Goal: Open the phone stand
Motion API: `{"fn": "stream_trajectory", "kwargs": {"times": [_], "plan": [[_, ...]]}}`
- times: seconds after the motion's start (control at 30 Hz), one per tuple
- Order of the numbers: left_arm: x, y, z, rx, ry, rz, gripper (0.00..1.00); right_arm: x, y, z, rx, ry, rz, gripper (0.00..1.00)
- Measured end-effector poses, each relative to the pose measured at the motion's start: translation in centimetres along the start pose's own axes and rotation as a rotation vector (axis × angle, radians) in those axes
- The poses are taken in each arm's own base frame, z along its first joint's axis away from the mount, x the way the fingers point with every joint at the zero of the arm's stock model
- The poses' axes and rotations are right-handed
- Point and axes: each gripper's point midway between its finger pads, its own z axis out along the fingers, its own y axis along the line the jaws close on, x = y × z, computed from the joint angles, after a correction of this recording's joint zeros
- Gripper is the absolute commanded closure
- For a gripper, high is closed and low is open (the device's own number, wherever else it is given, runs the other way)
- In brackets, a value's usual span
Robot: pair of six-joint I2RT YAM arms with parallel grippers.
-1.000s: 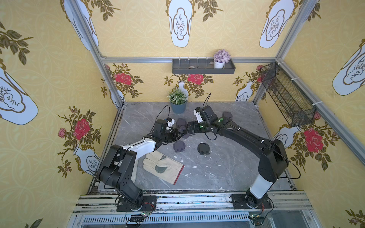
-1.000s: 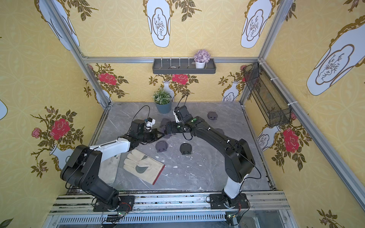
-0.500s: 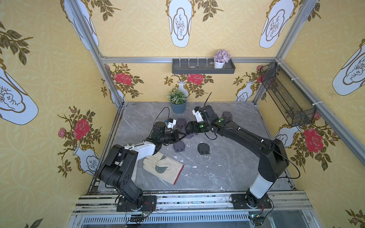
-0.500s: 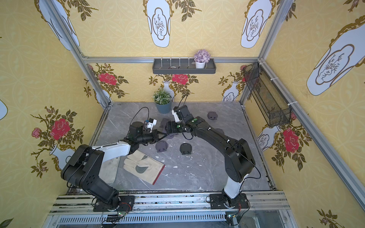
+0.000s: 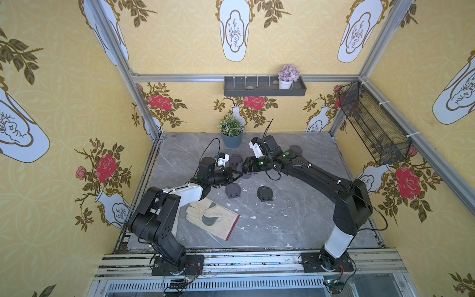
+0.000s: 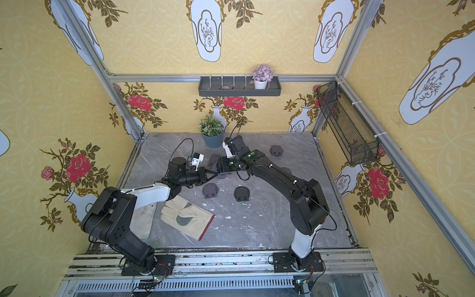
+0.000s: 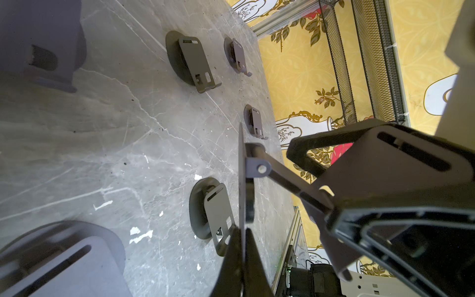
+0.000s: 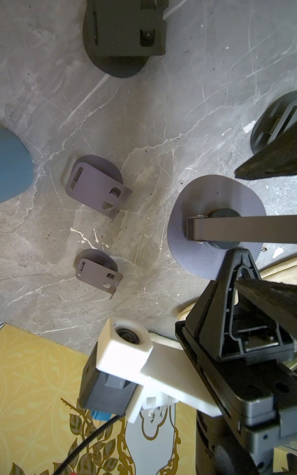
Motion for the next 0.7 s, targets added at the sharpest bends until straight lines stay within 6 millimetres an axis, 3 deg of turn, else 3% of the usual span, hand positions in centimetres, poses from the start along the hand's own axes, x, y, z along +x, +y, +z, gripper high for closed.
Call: {"fn": "stream_trajectory", "kwargs": {"times": [0.07,0.1,0.2,0.4,0.7], "plan": [[-0.2,-0.3,0.0,0.003,-0.001,0.008,0.08,-0.1,-0.3,0.1,0.017,0.001,0.002,0.60],[-0.5,-0.6,-0.1,0.004,-0.005,0.016,0.01,-0.1,-0.6,0.1,0.027,0.003,0.002,0.60],[-1.1,-1.3,-0.3,-0.005,-0.022,0.050,0.01,0.2,-1.8,0.1,0.064,0.022,0.017,0.60],[-1.3,-0.5,-1.3,-0.084,-0.065,0.060,0.01,0.6,-5.1,-1.1,0.142,0.030,0.064,0.60],[0.3,1.6,-1.9,-0.148,-0.057,0.035,0.01,1.1,-12.8,-2.2,0.305,0.089,0.149,0.60]]}}
